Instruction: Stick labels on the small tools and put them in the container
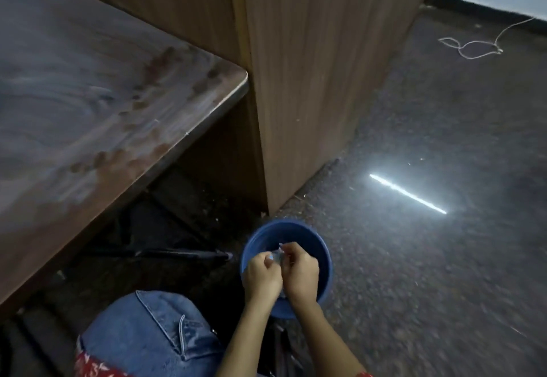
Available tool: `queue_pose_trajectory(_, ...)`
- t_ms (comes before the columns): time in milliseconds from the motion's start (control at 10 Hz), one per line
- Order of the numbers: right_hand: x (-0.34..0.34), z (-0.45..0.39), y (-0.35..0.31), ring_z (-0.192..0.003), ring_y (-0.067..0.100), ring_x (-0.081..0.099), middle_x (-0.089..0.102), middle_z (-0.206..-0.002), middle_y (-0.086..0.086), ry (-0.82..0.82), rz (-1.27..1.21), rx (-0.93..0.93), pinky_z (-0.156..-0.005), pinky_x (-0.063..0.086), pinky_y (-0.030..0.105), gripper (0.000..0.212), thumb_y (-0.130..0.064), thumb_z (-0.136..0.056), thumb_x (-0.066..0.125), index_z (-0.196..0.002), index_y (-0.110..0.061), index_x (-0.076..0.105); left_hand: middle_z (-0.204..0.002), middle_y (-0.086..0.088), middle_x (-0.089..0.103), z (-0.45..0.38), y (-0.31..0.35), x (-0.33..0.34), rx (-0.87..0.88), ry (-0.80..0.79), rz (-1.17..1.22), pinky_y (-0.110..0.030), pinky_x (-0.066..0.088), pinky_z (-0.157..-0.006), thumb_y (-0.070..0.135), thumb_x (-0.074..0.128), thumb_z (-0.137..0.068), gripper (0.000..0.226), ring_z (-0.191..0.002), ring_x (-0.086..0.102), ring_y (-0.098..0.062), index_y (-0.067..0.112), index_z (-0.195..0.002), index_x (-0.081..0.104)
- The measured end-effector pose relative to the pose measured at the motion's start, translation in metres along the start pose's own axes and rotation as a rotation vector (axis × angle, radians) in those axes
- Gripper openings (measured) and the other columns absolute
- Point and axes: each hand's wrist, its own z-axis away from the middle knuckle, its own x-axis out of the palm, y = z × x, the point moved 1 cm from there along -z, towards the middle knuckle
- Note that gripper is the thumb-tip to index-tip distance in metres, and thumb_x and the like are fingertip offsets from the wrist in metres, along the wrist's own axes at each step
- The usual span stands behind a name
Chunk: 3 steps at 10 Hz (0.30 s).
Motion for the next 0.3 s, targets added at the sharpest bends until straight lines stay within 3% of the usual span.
queue_pose_trajectory(100,0.008,-0.005,0.014,-0.079,0.016,0.062,0.07,-0.091,0.002,-0.047,0.144,0.025,-0.061,0.042,0.026,0.024,-0.008,-0.089,0.049,-0.102,-0.016,0.067,-0.098,-0.029,0.061,-0.009,-0.012,0.009,-0.031,-0.026,-0.022,-0.042,0.043,-0.076,0.008,0.038,-0.094,0.028,-0.095,0.057,-0.042,-0.013,-0.09,0.056)
queue_pose_trajectory(200,0.01,-0.009,0.013,-0.09,0.02,0.061,0.067,-0.102,0.004,-0.071,0.201,0.065,-0.068,0.047,0.031,0.028,-0.006,-0.089,0.045,-0.108,-0.014,0.065,-0.07,-0.015,0.054,-0.013,-0.023,0.009,-0.071,-0.032,-0.036,-0.037,0.037,-0.065,0.008,0.037,-0.093,0.034,-0.077,0.054,-0.033,0.002,-0.062,0.048)
queue_pose_trajectory(300,0.009,-0.013,0.016,-0.095,0.022,0.059,0.063,-0.108,0.005,-0.063,0.232,0.123,-0.07,0.045,0.03,0.03,-0.003,-0.089,0.044,-0.111,-0.012,0.062,-0.09,-0.015,0.064,-0.015,-0.028,0.009,-0.094,-0.022,-0.011,-0.033,0.041,-0.074,0.011,0.038,-0.095,0.033,-0.085,0.055,-0.03,0.011,-0.07,0.059)
